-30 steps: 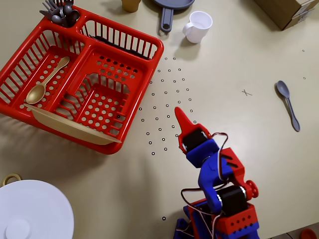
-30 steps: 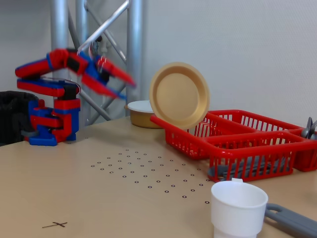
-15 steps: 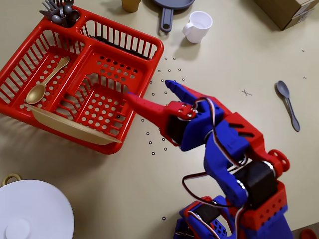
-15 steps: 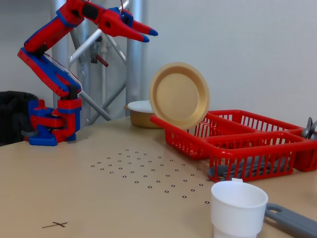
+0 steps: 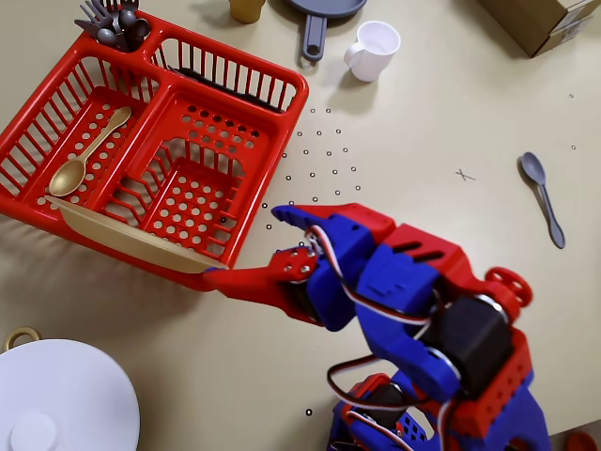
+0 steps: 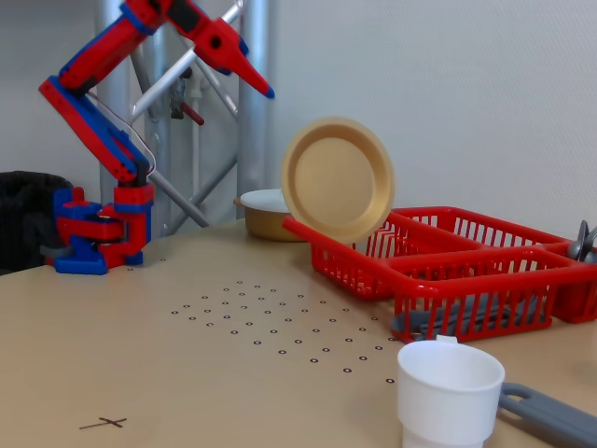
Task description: Grasp the plate, place it on the cross drawn on the table.
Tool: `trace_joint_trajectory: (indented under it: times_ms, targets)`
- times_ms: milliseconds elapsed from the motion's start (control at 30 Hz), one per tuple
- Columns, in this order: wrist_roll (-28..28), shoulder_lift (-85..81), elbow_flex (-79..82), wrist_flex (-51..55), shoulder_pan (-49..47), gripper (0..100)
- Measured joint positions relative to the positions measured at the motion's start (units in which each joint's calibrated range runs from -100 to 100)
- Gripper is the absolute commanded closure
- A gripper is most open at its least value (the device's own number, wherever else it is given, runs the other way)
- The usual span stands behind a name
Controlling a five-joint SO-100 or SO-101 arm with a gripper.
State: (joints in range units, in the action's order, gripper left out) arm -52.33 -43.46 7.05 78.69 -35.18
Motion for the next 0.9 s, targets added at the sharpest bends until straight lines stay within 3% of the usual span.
trace_joint_trajectory:
  times_ms: [533,700,900]
  targets:
    - [0.4,25.7,-1.7,-10.7,-7.7,66]
    - [1.7,32.2,-8.1,-11.2,-8.1,72]
    - [2.3,37.5,-12.6,-13.1,-9.0,95]
